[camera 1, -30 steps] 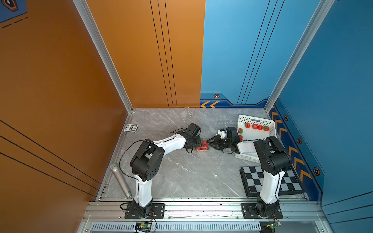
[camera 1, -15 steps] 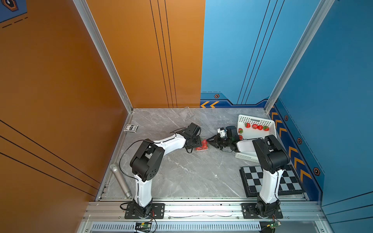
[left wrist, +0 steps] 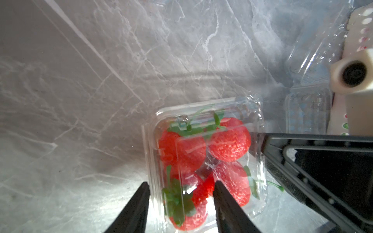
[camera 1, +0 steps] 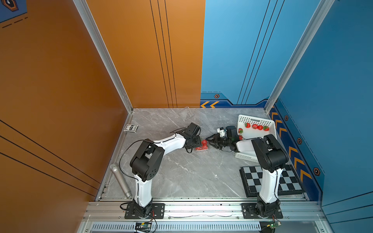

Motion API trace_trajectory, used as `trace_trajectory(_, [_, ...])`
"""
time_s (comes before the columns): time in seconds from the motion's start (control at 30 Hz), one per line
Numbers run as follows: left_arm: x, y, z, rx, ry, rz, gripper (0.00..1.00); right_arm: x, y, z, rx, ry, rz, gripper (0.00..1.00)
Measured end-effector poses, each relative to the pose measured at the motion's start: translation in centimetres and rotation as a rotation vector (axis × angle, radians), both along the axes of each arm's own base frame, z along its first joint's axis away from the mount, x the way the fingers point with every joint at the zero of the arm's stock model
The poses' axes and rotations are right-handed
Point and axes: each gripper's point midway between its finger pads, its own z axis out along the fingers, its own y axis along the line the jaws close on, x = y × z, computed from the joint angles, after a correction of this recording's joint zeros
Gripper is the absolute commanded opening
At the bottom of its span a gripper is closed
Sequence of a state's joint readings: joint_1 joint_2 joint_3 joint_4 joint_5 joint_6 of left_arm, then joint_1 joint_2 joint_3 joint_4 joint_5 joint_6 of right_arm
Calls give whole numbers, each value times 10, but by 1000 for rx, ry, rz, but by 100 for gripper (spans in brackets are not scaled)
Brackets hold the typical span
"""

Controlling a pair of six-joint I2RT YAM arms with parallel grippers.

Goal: Pack strawberries into containers
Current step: Close the packing box at the center of the board.

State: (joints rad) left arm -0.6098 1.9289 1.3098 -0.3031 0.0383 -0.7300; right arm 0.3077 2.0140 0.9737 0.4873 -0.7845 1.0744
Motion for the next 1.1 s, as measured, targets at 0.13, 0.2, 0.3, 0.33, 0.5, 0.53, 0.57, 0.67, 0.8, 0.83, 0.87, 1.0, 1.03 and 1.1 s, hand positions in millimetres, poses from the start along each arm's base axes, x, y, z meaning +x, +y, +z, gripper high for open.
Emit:
trace_trajectory(0.13, [0,0,0,0,0,0,53,2,0,0,10,-4,1,48])
trace_trajectory(0.2, [0,0,0,0,0,0,55,3,-1,0,13,-5,2,52])
trace_trajectory(0.3, [1,1,0,3,-5,0,57,3,0,1,17,-7,10,55])
trace_trajectory(0.33, [1,1,1,4,-8,1,57,4,1,1,18,-10,13,55])
trace_trajectory(0.5, [2,2,5,1,-19,5,61,6,2,3,8,-20,21,57])
trace_trajectory(0.53, [2,2,5,1,-19,5,61,6,2,2,6,-19,23,57])
trace_trajectory(0.57, [1,2,4,1,-18,5,62,5,1,1,2,-17,25,57])
trace_trajectory(0.67, [0,3,3,0,-21,5,62,3,1,-2,-8,-8,31,57])
trace_trajectory(0.8, [0,4,2,0,-21,6,61,1,0,-4,-15,-5,36,57])
trace_trajectory(0.83, [0,3,3,-1,-22,6,61,1,0,-5,-16,-4,36,57])
trace_trajectory(0.87, [1,3,3,-2,-23,6,61,-1,0,-6,-18,0,36,57])
trace_trajectory(1.0, [1,3,3,-2,-23,6,61,-11,-3,-10,-21,15,39,56])
trace_trajectory(1.03, [1,3,3,-2,-23,6,61,-13,-4,-10,-22,17,39,56])
trace_trajectory(1.1, [1,3,3,-2,-23,6,61,-20,-6,-11,-23,23,40,56])
